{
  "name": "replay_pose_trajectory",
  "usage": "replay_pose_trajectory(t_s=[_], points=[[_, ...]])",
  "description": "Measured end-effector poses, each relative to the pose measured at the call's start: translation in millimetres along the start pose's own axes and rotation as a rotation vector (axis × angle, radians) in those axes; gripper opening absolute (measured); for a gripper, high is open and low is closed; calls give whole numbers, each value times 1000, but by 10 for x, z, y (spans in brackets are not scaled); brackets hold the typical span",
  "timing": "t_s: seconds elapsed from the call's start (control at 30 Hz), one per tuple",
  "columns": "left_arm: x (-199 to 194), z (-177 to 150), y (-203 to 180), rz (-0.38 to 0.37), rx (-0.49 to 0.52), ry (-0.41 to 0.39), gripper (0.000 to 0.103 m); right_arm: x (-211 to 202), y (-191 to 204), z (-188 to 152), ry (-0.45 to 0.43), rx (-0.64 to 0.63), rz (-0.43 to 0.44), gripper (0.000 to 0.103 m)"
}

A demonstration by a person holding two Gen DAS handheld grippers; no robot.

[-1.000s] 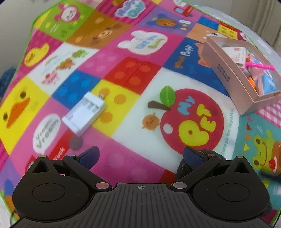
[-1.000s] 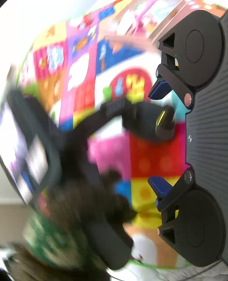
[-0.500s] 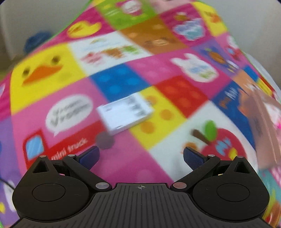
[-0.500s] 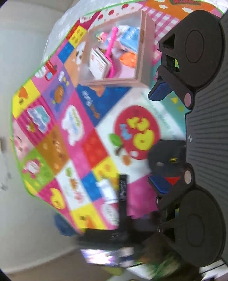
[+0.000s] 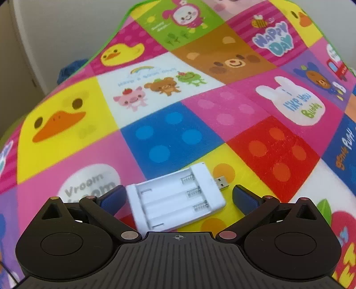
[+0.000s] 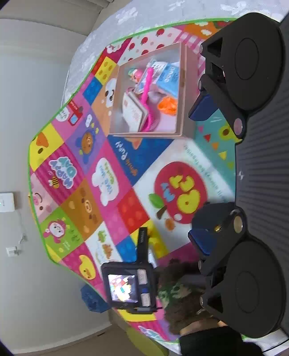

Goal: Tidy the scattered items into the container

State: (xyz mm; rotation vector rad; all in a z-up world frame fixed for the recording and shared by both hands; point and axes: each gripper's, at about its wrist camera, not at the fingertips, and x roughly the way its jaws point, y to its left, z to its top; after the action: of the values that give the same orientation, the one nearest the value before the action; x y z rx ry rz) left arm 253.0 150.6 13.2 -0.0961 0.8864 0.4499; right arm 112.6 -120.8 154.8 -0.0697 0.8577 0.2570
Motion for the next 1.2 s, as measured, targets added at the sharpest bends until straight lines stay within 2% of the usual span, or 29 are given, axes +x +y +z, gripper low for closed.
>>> replay_pose_trajectory(t_s=[0.03,0.1,0.2,0.3,0.37,0.43,0.53,0.6,0.67,0.83,0.93,1.03,1.1,1.2], points=[[-12,-11,17,-3,18,-3,103,11,-23,-21,13,10,13,103],[-51,-26,72,-26,60,-6,92,49,-60,-48,36,39,35,103],[-169,-48,161,-45,143,-5,92,118,-88,-76,56,75,52,103],[-396,-187,236,-123,299,-21,92,234,-71,-66,118,66,105,103],[-602,-379,278,-206,406,-47,92,315,-17,-61,150,-5,125,103],[-801,-615,310,-311,486,-59,92,367,42,-85,146,-127,118,103],[-1011,-888,308,-449,535,-26,93,429,103,-178,131,-333,65,103],[-1111,-989,317,-489,519,-25,98,444,112,-241,134,-399,72,103],[-1142,-1017,366,-508,455,-8,100,444,118,-319,105,-415,84,103],[-1134,-956,701,-485,244,43,100,434,144,-605,-27,-289,100,103],[-1260,-948,897,-479,255,-14,102,453,215,-866,-57,-217,137,103],[-1294,-1042,951,-450,298,-38,103,539,329,-1086,-52,-197,98,103],[-1235,-1125,940,-455,282,25,103,590,379,-1176,-50,-190,61,103],[-1137,-1204,938,-467,228,122,103,650,411,-1212,-24,-196,52,103]])
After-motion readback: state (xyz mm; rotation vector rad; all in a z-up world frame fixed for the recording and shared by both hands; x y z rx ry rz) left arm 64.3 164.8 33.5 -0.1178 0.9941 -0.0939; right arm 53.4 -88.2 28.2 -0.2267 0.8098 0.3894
